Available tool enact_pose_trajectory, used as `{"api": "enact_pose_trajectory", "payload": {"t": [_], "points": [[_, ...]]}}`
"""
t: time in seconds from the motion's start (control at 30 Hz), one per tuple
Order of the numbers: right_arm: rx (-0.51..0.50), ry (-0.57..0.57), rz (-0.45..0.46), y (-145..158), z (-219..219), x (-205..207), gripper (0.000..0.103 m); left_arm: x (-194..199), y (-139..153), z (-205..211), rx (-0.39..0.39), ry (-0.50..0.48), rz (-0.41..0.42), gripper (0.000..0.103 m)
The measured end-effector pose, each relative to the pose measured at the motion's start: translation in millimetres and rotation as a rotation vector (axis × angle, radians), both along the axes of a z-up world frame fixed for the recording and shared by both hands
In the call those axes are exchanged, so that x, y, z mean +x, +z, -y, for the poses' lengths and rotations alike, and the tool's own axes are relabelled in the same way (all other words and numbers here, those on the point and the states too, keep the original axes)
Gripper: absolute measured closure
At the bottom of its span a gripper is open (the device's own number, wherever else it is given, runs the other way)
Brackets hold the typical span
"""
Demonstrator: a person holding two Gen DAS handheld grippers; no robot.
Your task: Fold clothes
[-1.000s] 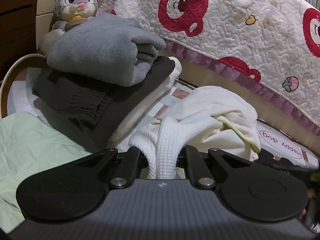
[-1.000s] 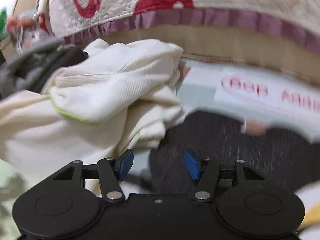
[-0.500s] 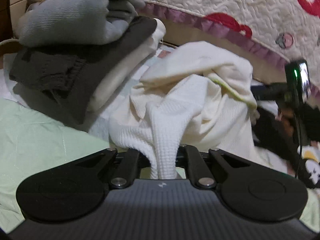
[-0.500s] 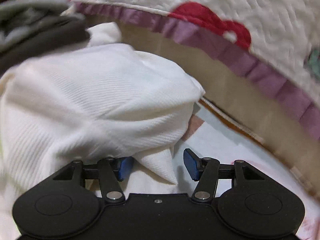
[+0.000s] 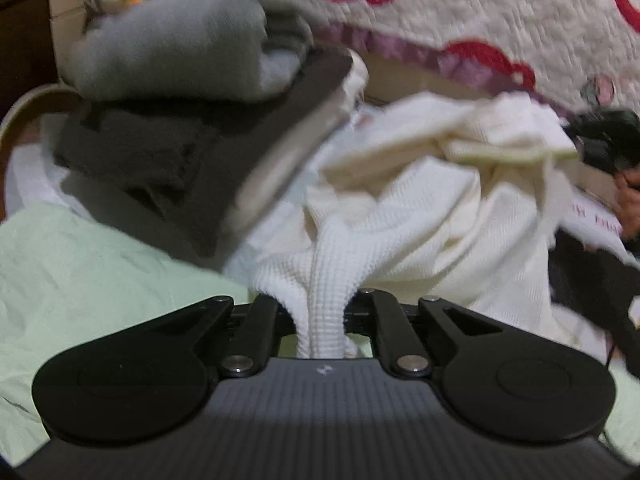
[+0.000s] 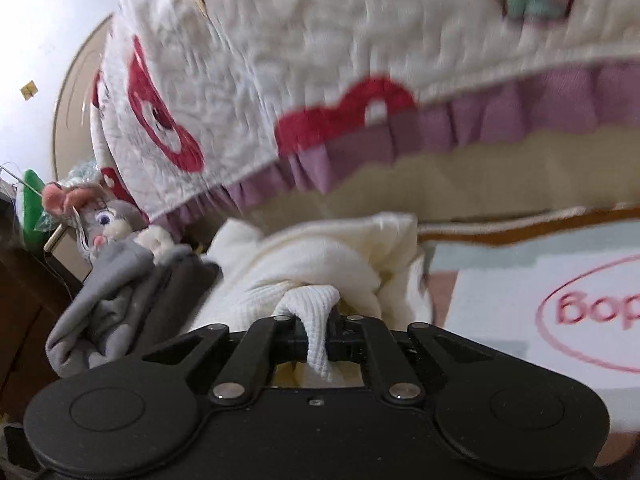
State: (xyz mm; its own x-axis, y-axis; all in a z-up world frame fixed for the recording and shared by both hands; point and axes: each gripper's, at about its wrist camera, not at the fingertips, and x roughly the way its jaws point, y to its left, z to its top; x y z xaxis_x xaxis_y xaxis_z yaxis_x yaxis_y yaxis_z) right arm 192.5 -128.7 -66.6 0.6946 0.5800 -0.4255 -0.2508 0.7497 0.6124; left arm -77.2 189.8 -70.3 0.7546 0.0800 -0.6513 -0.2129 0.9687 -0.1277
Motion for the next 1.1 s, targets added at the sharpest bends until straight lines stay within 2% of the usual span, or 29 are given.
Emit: {"api": "enact_pose_trajectory", "payload": {"t": [0.13, 0.23, 0.3, 0.4, 0.53, 0.6, 0.7, 0.77, 0.83, 0.9, 1.0, 1.03, 1.07, 1.1], "points": [[0.046, -0.051, 0.073, 31, 28, -34, 0.096, -7, 25, 6, 0.038, 0.02, 0.063, 0.096], [0.02, -0.11, 0.158, 61, 56, -65, 0.096, -20, 47, 33, 0.131, -0.054, 0.104, 0.097], [0.016, -0.164, 0.199, 82, 86, -87, 0.096, -27, 59, 46, 0.152, -0.105, 0.131, 0.097], [-0.038, -0.23, 0.254, 113, 131, -119, 0.096, -31, 73, 53, 0.127, -0.122, 0.151, 0.097], [-0.161, -0.327, 0.309, 155, 193, -162, 0.096, -34, 93, 43, 0.05, -0.11, 0.189, 0.097], [-0.222, -0.366, 0.329, 172, 221, -186, 0.096, -38, 100, 40, 0.035, -0.117, 0.199, 0.097], [-0.33, -0.424, 0.355, 192, 259, -226, 0.097, -47, 107, 38, -0.016, -0.18, 0.186, 0.097], [-0.408, -0.466, 0.358, 200, 284, -249, 0.097, -49, 103, 41, -0.092, -0.29, 0.128, 0.094], [-0.495, -0.522, 0.314, 193, 309, -261, 0.097, -45, 82, 52, -0.156, -0.398, 0.028, 0.09], [-0.578, -0.592, 0.227, 172, 336, -263, 0.098, -37, 54, 73, -0.154, -0.515, -0.048, 0.09], [-0.854, -0.739, 0.067, 110, 359, -239, 0.098, -26, 15, 123, -0.068, -0.726, -0.124, 0.09], [-0.863, -0.792, -0.021, 90, 367, -231, 0.094, -20, 4, 139, -0.048, -0.783, -0.147, 0.09], [-0.835, -0.848, -0.124, 70, 376, -222, 0.083, -12, -4, 153, -0.05, -0.814, -0.169, 0.09], [-0.805, -0.903, -0.227, 50, 386, -212, 0.079, -3, -12, 166, -0.058, -0.832, -0.191, 0.09]]}}
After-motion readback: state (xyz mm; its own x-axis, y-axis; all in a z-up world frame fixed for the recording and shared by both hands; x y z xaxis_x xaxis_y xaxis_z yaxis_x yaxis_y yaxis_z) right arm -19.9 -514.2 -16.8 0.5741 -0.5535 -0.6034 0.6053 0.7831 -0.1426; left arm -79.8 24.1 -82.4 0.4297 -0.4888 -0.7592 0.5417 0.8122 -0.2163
